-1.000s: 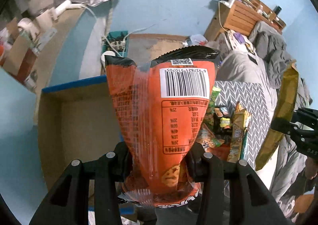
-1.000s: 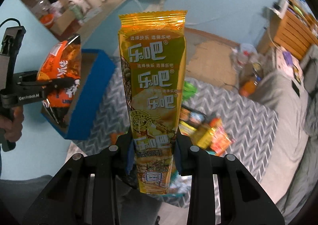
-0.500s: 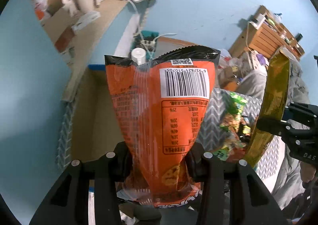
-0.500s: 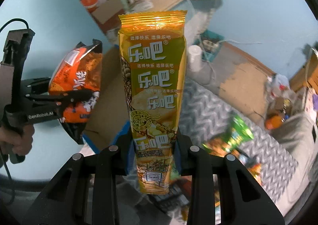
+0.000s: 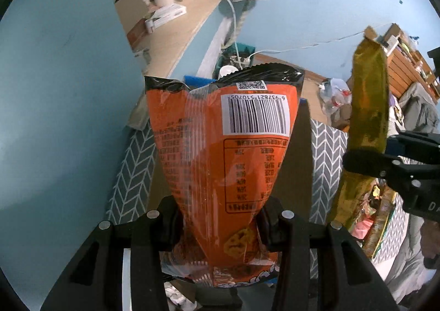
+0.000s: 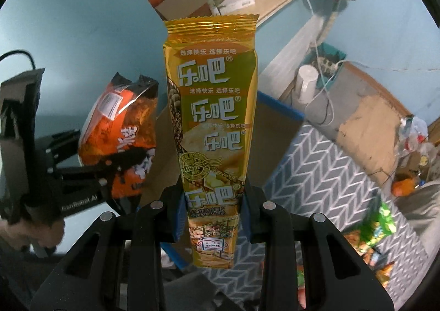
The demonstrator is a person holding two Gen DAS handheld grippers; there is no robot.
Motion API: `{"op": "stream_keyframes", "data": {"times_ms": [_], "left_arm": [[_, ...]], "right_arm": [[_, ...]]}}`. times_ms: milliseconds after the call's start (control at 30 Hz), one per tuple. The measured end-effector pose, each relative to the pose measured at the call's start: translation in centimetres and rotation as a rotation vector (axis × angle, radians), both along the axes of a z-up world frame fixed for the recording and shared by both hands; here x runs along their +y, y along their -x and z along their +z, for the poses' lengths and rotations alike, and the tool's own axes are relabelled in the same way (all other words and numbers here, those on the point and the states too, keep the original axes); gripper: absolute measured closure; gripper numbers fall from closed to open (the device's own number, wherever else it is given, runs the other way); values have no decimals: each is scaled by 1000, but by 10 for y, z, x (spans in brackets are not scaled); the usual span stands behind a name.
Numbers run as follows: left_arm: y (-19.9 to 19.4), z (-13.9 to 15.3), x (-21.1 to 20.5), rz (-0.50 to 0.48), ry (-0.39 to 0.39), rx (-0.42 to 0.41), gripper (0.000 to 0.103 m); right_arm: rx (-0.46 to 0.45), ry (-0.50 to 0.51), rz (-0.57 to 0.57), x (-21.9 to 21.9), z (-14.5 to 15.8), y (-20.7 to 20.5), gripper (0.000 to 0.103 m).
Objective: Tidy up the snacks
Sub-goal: 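Lift both held bags and carry them over the cardboard box, then open both tools to drop the bags into the box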
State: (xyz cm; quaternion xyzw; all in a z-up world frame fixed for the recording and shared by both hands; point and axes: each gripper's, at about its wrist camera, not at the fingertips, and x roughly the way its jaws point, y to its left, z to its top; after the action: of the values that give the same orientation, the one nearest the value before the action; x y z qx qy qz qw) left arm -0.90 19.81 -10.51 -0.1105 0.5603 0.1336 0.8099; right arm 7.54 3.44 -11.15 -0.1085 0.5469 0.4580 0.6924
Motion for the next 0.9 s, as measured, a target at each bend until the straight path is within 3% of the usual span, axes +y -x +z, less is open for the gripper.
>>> {"op": "stream_keyframes", "data": {"times_ms": [333, 400, 567, 800, 900], "left_arm": [[-4, -23, 11, 50, 36, 43, 57], [-8, -24, 13, 62, 33, 57, 57], [-4, -23, 14, 78, 7, 52, 37], [-4, -19, 19, 76, 15, 47, 36], [-4, -13, 16, 62, 7, 35, 31]], "right_arm": [[58, 52, -9, 40, -26, -3, 72], [66, 73, -14, 44, -30, -2, 64], [52, 52, -37, 41, -24, -4, 50], [30, 80, -74, 27, -21, -11, 47], [29, 92, -101, 16, -20, -13, 46]]}}
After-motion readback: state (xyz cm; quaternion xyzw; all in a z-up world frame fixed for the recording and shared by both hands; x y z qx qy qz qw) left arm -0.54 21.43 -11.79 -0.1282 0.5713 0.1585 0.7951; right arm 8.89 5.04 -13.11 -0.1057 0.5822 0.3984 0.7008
